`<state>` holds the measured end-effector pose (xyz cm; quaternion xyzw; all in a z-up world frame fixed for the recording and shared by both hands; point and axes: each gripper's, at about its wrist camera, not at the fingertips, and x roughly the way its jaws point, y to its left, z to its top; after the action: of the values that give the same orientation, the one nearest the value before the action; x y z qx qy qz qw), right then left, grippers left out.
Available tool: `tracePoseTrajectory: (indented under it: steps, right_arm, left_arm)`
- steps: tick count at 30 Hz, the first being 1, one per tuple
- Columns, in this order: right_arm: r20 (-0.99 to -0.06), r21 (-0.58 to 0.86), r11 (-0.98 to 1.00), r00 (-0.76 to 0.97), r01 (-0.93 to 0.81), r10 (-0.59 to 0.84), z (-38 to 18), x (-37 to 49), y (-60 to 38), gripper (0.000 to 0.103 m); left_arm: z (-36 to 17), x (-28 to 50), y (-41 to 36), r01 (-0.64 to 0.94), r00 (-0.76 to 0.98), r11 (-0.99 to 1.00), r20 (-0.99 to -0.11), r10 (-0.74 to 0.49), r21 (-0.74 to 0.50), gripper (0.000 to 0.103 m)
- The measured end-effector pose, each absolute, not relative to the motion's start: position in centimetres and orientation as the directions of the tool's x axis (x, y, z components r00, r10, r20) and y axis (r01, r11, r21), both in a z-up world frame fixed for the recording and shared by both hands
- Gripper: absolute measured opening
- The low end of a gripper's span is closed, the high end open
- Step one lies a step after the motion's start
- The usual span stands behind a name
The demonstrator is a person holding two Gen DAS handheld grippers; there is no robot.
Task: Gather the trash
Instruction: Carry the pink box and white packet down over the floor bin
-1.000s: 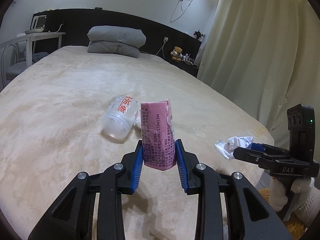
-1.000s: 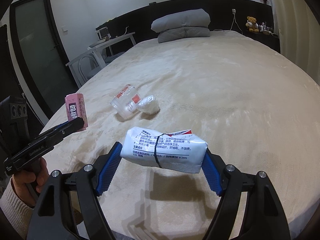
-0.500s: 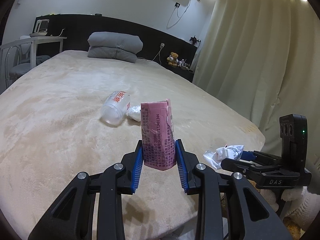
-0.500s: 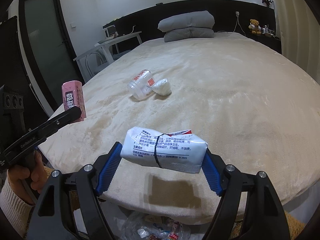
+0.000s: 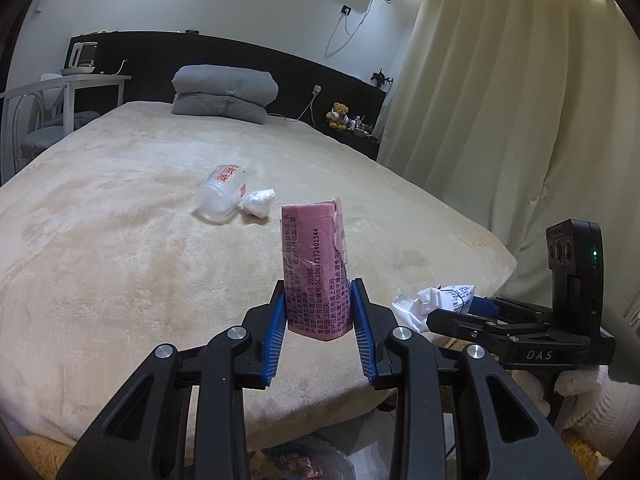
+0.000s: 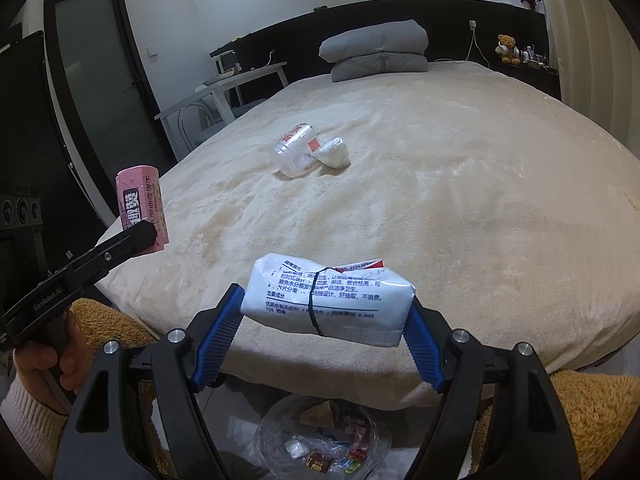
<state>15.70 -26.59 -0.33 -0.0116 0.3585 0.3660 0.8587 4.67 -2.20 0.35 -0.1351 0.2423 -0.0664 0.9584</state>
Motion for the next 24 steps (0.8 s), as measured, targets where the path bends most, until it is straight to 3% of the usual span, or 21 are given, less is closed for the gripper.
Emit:
tracePoseTrajectory:
  steps: [13, 24]
  right_arm:
    - [-0.668, 0.267, 0.693, 0.389, -0.67, 0.634, -2.5, 12.8, -26.6, 0.075]
    - [-0.717, 0.294, 0.669, 0.305, -0.683, 0.627, -4.6, 12.2, -27.3, 0.075]
  left_arm:
    - [-1.2, 2.0, -4.3, 0.078, 0.838, 0.944, -0.492, -0.236, -0.32, 0.031]
    - [-5.4, 1.4, -5.2, 0.045, 0.728, 0.913, -0.612, -0.308, -0.406, 0.031]
